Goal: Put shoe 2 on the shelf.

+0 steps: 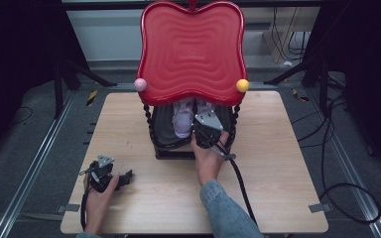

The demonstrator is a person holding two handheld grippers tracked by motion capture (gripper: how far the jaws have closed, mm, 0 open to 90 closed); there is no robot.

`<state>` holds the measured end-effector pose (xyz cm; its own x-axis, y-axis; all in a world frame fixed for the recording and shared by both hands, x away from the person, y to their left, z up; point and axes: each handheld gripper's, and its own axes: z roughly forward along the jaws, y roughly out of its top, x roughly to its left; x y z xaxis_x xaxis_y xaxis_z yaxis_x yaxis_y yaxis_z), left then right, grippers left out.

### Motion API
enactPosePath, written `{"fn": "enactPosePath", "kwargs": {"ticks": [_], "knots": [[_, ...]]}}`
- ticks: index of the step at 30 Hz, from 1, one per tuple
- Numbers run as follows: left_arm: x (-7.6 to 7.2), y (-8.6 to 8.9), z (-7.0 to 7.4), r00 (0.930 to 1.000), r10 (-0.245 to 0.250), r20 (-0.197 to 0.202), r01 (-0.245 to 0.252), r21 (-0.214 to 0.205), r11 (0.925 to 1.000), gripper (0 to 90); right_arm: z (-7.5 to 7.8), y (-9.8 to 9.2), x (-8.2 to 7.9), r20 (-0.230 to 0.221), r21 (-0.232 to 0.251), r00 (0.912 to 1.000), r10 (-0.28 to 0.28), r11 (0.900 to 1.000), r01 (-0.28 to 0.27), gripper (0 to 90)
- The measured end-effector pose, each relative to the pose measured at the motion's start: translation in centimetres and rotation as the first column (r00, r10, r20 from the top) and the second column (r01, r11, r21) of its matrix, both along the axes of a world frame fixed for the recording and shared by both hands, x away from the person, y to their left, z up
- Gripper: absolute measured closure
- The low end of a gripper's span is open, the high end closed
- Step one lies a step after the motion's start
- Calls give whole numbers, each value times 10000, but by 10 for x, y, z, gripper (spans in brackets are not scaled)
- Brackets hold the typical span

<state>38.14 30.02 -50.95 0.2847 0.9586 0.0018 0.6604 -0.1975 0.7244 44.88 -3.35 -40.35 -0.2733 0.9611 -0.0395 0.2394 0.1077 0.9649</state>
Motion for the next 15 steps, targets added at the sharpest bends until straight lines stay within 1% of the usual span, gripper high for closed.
{"fn": "enactPosePath", "kwargs": {"ticks": [5,9,15], "knots": [[0,0,0,10000,-3,1,3,2,10000,34,-1,2,2,-24,47,10000,-5,10000,5,851],[0,0,0,10000,-8,-4,8,23,10000,34,-2,3,2,-20,-31,10000,-33,10000,33,842],[0,-1,0,10000,-9,-4,9,51,10000,34,-1,3,3,-131,-92,9999,56,9999,-57,817]]}}
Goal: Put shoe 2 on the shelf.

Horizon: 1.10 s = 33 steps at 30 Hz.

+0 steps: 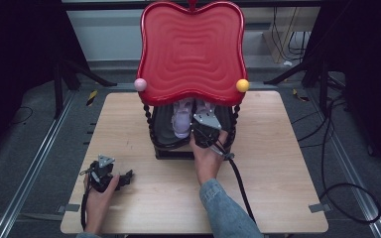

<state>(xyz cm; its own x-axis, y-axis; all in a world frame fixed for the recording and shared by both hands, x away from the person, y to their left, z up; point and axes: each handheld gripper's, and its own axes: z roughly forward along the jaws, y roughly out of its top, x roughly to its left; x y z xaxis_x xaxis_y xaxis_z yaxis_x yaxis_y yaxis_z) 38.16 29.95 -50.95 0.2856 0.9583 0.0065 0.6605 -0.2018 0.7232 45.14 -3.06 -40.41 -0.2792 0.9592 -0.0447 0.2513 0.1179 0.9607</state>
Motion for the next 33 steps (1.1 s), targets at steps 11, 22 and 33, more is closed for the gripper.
{"fn": "enactPosePath", "kwargs": {"ticks": [11,22,33], "knots": [[0,-1,0,10000,-12,-7,12,32,10000,34,2,-3,-1,-133,-54,9999,-64,10000,63,731],[0,-2,0,10000,-54,-12,54,60,10000,34,7,-8,-18,-77,12,9999,114,9999,-114,789],[1,-3,0,10000,-67,-17,67,64,10000,34,10,-4,-18,-235,-29,9990,393,9992,-394,865]]}}
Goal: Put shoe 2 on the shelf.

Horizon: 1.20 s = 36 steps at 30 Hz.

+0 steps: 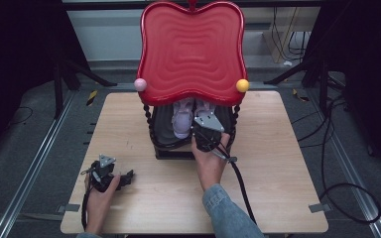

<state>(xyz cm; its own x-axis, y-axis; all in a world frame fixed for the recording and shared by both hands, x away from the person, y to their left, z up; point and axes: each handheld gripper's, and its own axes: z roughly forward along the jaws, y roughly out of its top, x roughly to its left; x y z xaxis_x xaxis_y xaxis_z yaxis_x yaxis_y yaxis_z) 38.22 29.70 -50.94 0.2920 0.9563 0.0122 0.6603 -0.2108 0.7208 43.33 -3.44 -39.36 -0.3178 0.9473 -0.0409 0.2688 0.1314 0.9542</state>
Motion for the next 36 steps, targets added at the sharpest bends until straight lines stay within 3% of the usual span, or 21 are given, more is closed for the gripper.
{"fn": "enactPosePath", "kwargs": {"ticks": [6,13,16,23,27,36], "knots": [[0,0,0,10000,10,5,-10,10,10000,33,0,-2,-1,18,-30,10000,68,10000,-68,788],[0,-1,0,10000,17,5,-17,47,10000,32,9,-13,-12,-35,-155,9999,126,9998,-127,512],[0,-1,0,10000,11,0,-11,59,10000,30,12,-21,-18,-356,-34,9990,278,9996,-279,368],[0,-1,0,10000,9,-2,-9,75,10000,26,16,-36,-39,-606,-449,9968,529,9974,-556,170],[0,-2,0,10000,9,-5,-9,88,10000,25,13,-48,-53,-791,-621,9953,556,9962,-606,125],[0,-2,0,10000,0,-11,0,82,10000,23,-6,-76,-71,-1454,-533,9852,903,9937,-990,85]]}}
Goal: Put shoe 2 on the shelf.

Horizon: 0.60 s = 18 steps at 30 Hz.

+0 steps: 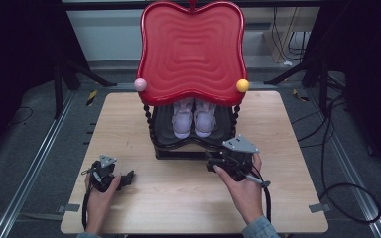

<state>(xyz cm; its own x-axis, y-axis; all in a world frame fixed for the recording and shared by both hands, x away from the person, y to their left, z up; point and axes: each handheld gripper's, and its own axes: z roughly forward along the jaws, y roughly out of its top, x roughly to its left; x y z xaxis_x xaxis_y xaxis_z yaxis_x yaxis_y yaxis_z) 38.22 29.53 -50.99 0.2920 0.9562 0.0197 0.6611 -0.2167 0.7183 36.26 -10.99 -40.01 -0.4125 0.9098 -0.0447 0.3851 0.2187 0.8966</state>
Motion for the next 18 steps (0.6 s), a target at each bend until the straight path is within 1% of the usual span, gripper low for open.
{"fn": "enactPosePath", "kwargs": {"ticks": [1,4,8,13,16,18], "knots": [[0,0,0,10000,-2,-2,2,-1,10000,23,-3,-3,-2,-21,-111,10000,25,9999,-26,83],[0,0,0,10000,-4,-2,4,0,10000,22,-11,-12,-5,-242,-126,9997,13,9999,-16,81],[0,0,0,10000,-14,-5,14,7,10000,20,-25,-21,-8,-606,-426,9981,81,9990,-107,75],[0,0,0,10000,-20,-9,20,25,10000,18,-45,-32,-9,-1155,-685,9932,173,9973,-254,68],[0,0,0,10000,-17,-10,17,26,10000,18,-56,-39,-8,-1452,-774,9893,101,9968,-216,69],[0,0,0,10000,-18,-13,18,30,10000,17,-62,-46,-4,-1565,-864,9877,14,9961,-151,66]]}}
